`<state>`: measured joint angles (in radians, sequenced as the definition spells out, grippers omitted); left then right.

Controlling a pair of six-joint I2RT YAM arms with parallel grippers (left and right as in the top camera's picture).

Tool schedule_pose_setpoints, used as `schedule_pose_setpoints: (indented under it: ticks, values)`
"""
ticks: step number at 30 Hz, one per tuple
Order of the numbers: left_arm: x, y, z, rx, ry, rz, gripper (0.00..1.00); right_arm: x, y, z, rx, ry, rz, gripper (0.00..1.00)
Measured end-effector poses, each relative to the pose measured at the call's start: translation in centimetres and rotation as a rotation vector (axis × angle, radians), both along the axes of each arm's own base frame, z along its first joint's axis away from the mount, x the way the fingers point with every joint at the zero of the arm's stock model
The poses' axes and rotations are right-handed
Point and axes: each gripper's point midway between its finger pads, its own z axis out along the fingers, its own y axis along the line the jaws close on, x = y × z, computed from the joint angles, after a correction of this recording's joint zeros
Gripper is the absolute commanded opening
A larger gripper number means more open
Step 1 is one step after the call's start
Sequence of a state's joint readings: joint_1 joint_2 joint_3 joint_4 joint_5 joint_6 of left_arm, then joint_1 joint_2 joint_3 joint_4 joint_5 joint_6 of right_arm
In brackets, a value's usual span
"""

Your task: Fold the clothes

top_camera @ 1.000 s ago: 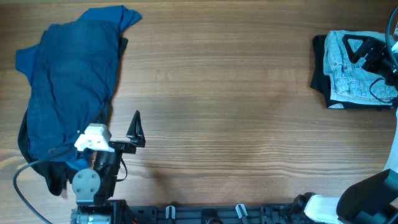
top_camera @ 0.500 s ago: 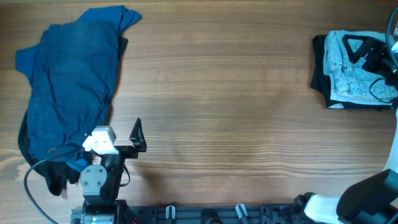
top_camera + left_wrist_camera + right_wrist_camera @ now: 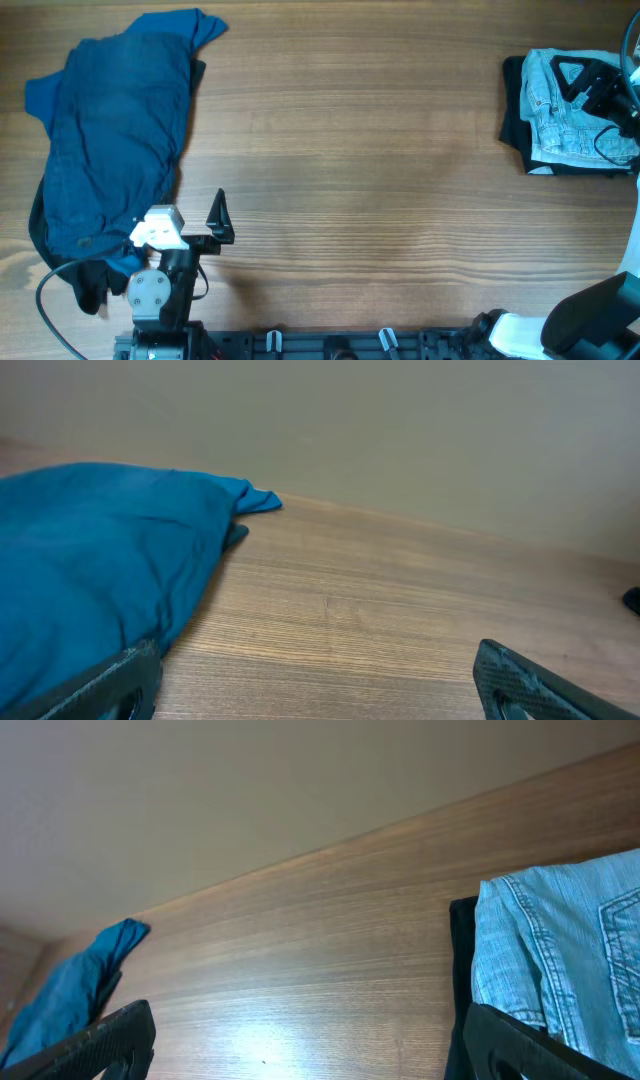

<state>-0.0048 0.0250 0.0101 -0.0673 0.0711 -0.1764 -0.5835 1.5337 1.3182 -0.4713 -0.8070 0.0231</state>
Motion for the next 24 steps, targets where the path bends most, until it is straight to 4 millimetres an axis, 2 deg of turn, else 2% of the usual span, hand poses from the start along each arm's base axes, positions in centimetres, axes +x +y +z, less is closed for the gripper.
schedule_pose_setpoints:
  ticks: [17,22,24]
  values:
    - [0.0,0.0,0.0,0.000,0.001,0.000,1.00,0.1,0.2,0.0,0.000,0.000,0.005,1.00]
    - [0.0,0.0,0.0,0.000,0.001,0.000,1.00,0.5,2.7,0.7,-0.036,-0.008,0.040,1.00]
    - [0.0,0.0,0.0,0.000,0.001,0.000,1.00,0.3,5.5,2.7,-0.085,-0.049,0.077,1.00]
